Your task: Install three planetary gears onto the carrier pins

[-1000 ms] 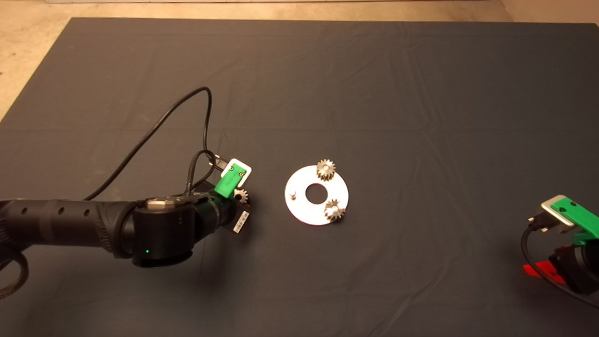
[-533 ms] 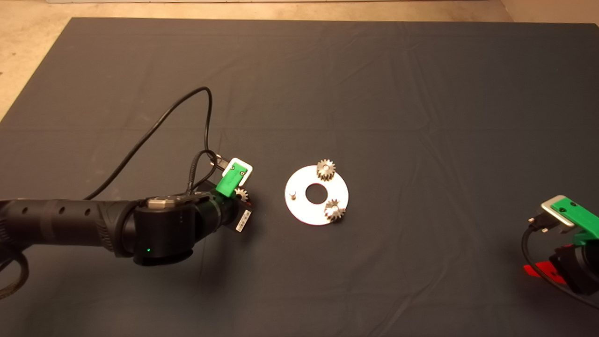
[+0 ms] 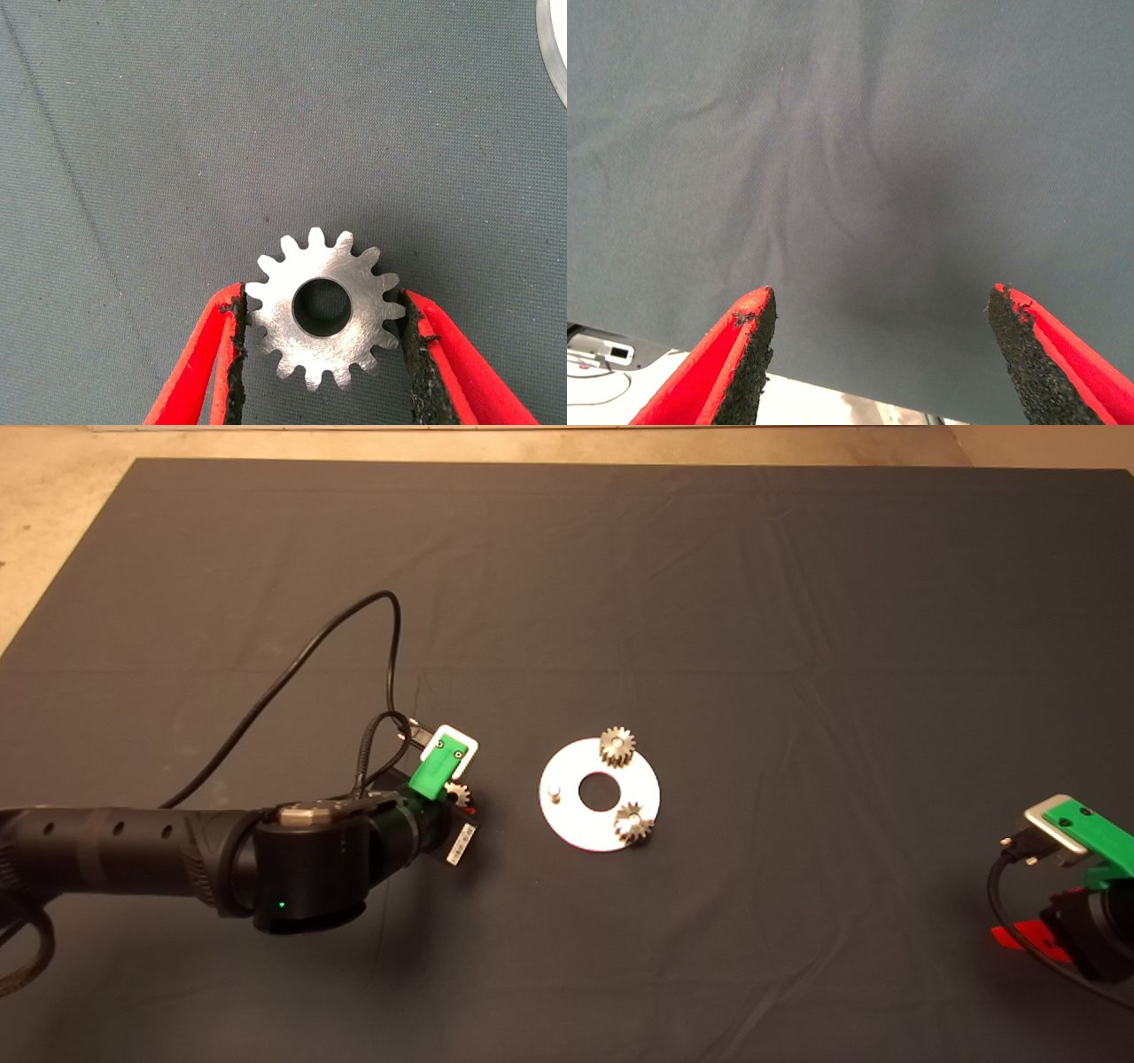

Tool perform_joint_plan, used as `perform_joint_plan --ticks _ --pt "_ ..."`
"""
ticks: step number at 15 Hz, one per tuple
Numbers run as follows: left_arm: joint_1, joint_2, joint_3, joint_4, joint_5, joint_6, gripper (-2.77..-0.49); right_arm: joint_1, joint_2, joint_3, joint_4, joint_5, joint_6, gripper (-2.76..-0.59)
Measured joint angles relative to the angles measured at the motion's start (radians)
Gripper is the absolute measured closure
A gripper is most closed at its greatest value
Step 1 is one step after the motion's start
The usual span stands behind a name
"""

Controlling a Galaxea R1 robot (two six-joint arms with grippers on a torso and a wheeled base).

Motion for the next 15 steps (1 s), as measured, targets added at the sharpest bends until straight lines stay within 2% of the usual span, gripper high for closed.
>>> perform_joint_plan --ticks 3,5,6,8,10,12,15 --pt "0.001 -0.002 0.004 0.002 0.002 0.002 -0.93 0.0 -0.002 0.0 0.0 0.0 0.0 -1.76" --pt "0.003 -0.004 0.028 -0.004 0.013 0.003 -0.87 0.0 -0.002 0.0 0.0 0.0 0.0 -1.76" --pt "0.005 -0.004 0.039 -0.007 0.021 0.003 -0.87 0.0 -0.002 0.0 0.0 0.0 0.0 -1.76" --pt "0.008 -0.004 0.054 -0.009 0.065 0.006 -0.86 0.0 -0.002 0.0 0.0 0.002 0.0 -1.76" --pt "0.007 -0.002 0.084 -0.011 0.069 0.007 -0.83 0.0 -0.002 0.0 0.0 0.002 0.0 -1.76" --pt "-0.007 0.001 0.132 -0.022 0.068 0.008 -0.8 0.0 -0.002 0.0 0.0 0.002 0.0 -1.76" --pt "-0.048 0.008 0.197 -0.025 0.069 0.007 -0.8 0.0 -0.002 0.0 0.0 0.01 0.0 -1.76"
